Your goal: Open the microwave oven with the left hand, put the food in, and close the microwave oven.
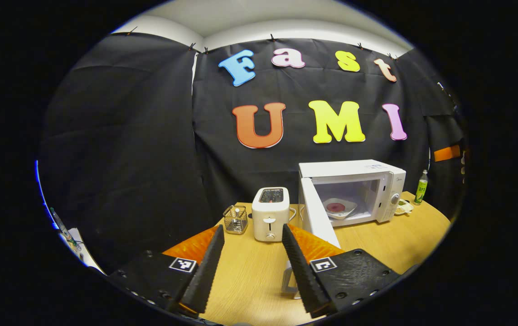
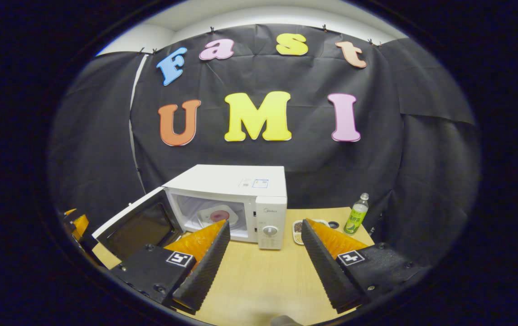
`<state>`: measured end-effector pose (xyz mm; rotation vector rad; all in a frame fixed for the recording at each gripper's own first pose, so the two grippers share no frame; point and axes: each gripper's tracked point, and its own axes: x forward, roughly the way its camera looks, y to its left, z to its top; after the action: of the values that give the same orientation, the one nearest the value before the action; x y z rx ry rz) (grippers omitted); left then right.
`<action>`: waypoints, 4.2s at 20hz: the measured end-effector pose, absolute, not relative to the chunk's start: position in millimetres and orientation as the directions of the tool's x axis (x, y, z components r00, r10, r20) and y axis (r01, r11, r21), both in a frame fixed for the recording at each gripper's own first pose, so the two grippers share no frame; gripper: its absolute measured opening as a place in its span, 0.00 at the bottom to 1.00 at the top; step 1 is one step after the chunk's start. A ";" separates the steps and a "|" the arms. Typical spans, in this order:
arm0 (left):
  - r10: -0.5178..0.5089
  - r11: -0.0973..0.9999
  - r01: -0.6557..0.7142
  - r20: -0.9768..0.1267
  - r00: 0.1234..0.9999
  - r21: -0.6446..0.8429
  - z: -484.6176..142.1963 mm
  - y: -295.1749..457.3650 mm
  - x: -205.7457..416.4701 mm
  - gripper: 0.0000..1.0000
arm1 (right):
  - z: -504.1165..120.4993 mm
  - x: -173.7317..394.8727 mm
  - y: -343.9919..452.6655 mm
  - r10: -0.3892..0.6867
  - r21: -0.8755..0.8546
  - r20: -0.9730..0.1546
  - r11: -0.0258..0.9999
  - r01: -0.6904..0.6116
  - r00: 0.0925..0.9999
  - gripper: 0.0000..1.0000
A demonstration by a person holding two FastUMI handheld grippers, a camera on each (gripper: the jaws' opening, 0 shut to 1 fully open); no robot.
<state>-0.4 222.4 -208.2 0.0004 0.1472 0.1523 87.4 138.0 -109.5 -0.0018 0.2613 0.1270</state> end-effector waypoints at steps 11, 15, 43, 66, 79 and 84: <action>0.083 0.996 -0.084 -0.237 0.968 0.005 -283.1 214.4 19.8 0.00 | -105.8 43.9 84.0 0.041 0.108 -0.311 0.994 -0.007 0.949 0.92; 0.028 0.999 -0.031 -0.227 0.973 -0.010 -281.8 190.1 20.7 0.00 | -100.6 41.8 78.9 0.042 0.143 -0.320 0.990 0.004 0.946 0.92; -0.368 0.928 0.372 -0.134 0.920 0.008 -259.3 -141.6 206.5 0.00 | -87.4 86.5 49.9 0.138 0.177 -0.364 0.981 -0.078 0.921 1.00; -0.188 0.982 0.181 -0.168 0.968 -0.054 -217.8 -85.0 193.8 0.96 | -61.3 97.0 66.8 0.184 0.041 -0.264 0.983 -0.180 0.947 1.00; -0.051 0.998 0.050 -0.055 0.997 -0.027 -90.7 27.8 49.4 0.96 | -48.0 53.5 69.5 0.081 -0.029 -0.167 0.996 -0.087 0.983 0.92; -0.004 1.000 0.004 -0.014 1.000 -0.029 -55.7 53.8 20.9 0.96 | -41.1 36.2 70.6 0.028 -0.036 -0.122 0.999 -0.032 0.992 1.00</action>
<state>20.9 53.8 -55.7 -0.0285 0.0140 -0.0039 36.2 70.6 -41.1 -0.0378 0.1222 0.0300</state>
